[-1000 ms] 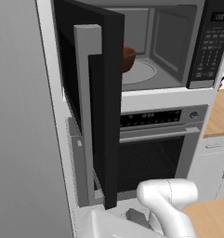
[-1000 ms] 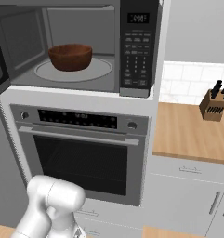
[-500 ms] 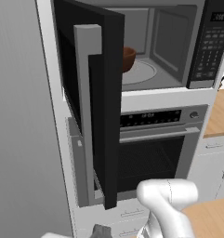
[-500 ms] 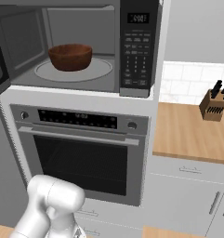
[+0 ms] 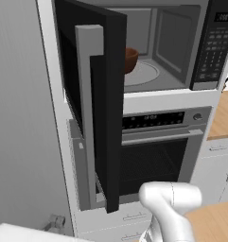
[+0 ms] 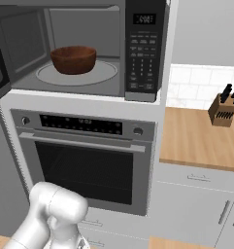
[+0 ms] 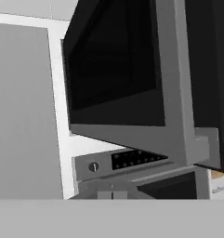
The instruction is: Open the microwave, place the bowl with waffle inside the microwave, then close the microwave door and turn it on.
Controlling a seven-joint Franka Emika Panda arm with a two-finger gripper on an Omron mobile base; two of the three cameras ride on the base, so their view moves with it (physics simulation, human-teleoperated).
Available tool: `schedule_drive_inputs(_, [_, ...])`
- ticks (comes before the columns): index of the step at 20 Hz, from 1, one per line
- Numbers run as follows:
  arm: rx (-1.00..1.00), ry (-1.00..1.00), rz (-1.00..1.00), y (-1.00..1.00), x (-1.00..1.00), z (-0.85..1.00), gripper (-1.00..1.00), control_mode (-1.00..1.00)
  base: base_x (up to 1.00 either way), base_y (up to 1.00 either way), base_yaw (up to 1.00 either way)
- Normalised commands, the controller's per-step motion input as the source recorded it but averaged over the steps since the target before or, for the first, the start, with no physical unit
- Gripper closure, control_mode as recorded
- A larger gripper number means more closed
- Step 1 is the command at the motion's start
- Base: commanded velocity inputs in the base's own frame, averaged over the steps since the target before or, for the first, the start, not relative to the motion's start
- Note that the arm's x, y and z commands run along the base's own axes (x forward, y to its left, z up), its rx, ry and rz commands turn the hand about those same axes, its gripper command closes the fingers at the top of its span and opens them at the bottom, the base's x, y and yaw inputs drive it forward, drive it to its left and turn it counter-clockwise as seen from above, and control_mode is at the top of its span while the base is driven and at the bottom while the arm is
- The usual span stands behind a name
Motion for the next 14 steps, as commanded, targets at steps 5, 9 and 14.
schedule_drive_inputs(5, [-0.2,0.0,-0.11,0.63,0.66,-0.2,1.0,-1.0,0.0,0.0,0.0])
schedule_drive_inputs(9, [-0.07,0.02,-0.1,0.11,0.46,0.0,1.0,-1.0,0.0,0.0,0.0])
schedule_drive_inputs(14, [0.0,0.03,-0.18,0.09,0.87,0.0,1.0,-1.0,0.0,0.0,0.0])
